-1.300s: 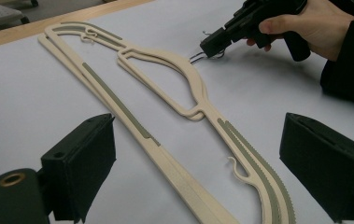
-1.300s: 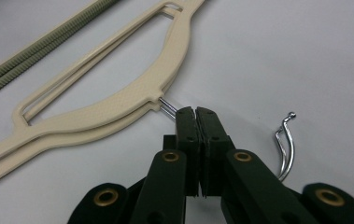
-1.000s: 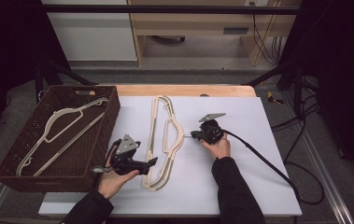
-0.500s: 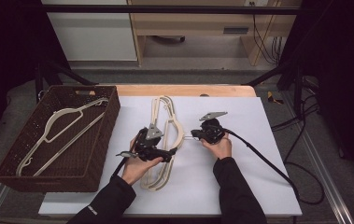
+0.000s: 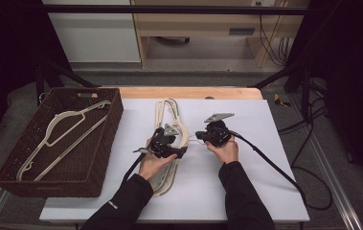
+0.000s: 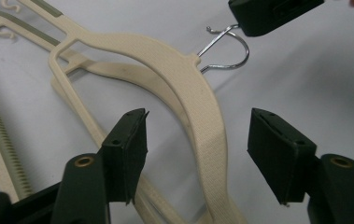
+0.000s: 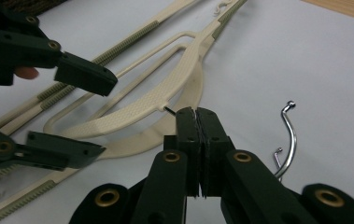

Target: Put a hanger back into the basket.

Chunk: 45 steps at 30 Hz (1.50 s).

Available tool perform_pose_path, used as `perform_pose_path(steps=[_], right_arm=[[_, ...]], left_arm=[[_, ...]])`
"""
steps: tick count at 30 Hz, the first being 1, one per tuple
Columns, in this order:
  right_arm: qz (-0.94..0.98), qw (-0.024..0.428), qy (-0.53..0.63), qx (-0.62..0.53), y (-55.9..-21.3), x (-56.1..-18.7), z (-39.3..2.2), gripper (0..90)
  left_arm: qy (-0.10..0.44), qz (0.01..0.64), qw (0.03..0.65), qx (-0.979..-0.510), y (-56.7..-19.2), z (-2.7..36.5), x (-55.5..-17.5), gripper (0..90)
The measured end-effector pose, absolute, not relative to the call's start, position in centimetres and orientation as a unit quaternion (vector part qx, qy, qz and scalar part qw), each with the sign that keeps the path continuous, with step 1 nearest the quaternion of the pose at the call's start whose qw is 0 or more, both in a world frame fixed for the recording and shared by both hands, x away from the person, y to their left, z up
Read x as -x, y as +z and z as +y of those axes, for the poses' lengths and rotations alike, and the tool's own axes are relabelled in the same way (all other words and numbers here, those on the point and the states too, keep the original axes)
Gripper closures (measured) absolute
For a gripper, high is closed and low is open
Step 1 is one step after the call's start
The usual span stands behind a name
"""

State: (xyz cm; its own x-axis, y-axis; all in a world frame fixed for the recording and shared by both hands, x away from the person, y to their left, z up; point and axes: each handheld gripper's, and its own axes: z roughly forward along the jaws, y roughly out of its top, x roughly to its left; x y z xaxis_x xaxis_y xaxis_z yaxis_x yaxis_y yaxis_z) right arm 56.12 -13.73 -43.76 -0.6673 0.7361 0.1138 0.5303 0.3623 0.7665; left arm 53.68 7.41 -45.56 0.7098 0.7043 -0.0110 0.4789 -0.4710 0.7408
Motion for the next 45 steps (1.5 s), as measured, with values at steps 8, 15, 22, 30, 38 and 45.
perform_pose_path(steps=[8, 15, 22, 30, 38, 45], right_arm=[[0.818, 0.132, 0.407, -0.385, -43.5, -55.8, -13.8, 89.2], [0.818, 0.132, 0.411, -0.379, -43.4, -55.9, -13.9, 89.2], [0.817, 0.132, 0.413, -0.381, -43.2, -55.8, -13.9, 89.2], [0.812, 0.14, 0.43, -0.369, -42.8, -55.4, -13.9, 87.5], [0.785, 0.15, 0.502, -0.33, -40.6, -53.8, -14.7, 65.4], [0.768, 0.161, 0.535, -0.313, -38.4, -51.6, -16.2, 53.9]], left_arm=[[0.152, 0.35, 0.363, -0.85, -46.0, 6.5, -54.2, 54.1], [0.145, 0.35, 0.357, -0.854, -46.0, 6.2, -54.3, 63.5], [0.15, 0.354, 0.345, -0.856, -45.7, 5.7, -54.1, 70.3], [0.148, 0.368, 0.348, -0.85, -45.0, 6.1, -53.8, 71.8], [0.153, 0.379, 0.357, -0.84, -43.6, 7.4, -53.0, 73.2], [0.167, 0.392, 0.368, -0.826, -41.9, 9.4, -52.4, 74.9]])
